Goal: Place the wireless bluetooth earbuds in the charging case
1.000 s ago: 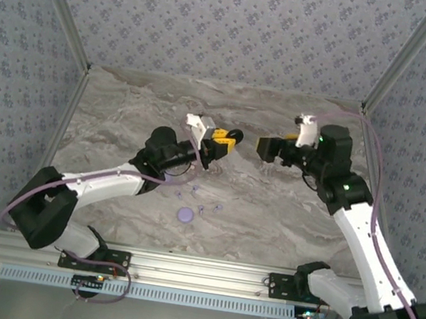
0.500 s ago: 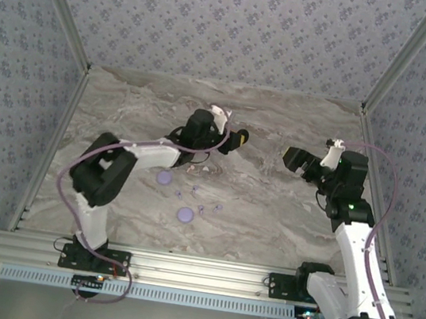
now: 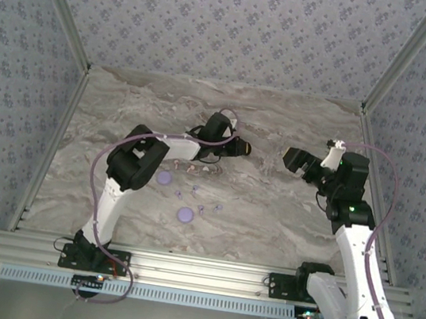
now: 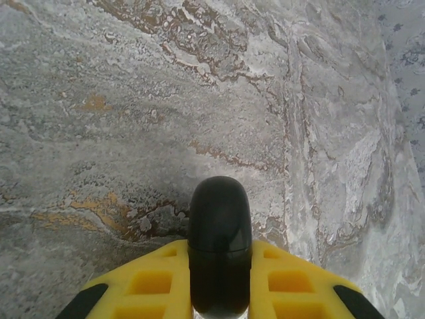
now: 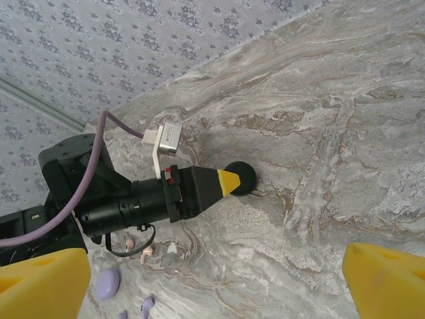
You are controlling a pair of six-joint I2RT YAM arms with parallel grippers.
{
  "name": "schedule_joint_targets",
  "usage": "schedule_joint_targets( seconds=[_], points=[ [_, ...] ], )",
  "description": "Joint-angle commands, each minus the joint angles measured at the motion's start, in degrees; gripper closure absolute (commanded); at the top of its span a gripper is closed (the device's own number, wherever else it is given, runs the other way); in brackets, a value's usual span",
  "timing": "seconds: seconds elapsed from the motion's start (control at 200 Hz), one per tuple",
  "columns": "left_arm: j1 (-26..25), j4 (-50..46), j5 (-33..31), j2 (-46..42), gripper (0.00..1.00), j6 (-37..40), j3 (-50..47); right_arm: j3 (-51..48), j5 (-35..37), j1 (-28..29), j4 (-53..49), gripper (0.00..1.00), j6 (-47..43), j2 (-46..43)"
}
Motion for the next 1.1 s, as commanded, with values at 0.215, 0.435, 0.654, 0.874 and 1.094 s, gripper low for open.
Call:
schedule_joint_targets(
  seconds=[0.215,0.435,0.654,0.874,1.094],
  points=[
    [0.08,-1.46,-0.75,2.22,0.77,-2.11,0.64,-0.92,0.08,-0.12,-0.84,0.0,0.57,-0.63],
    [0.53,-3.81,-1.85,0.83,0.59,-0.13,0.88,-0.75,0.89,-0.1,-1.49,0.0,0.38,-0.62],
    [1.95,-7.03,-4.15,-2.87,0.48,2.74,0.42,-0.33,1.92,-0.04,-2.58,0.0,-0.69,-0.33],
    [3.37,-10.83,-6.39,-9.52,0.41,7.18,-0.62,0.69,0.72,0.12,-6.08,0.0,-4.92,0.62],
    [5.38,-5.75,-9.33,-23.79,0.4,10.19,-11.77,1.18,-0.68,3.27,-10.48,0.0,-9.56,0.84]
  ],
)
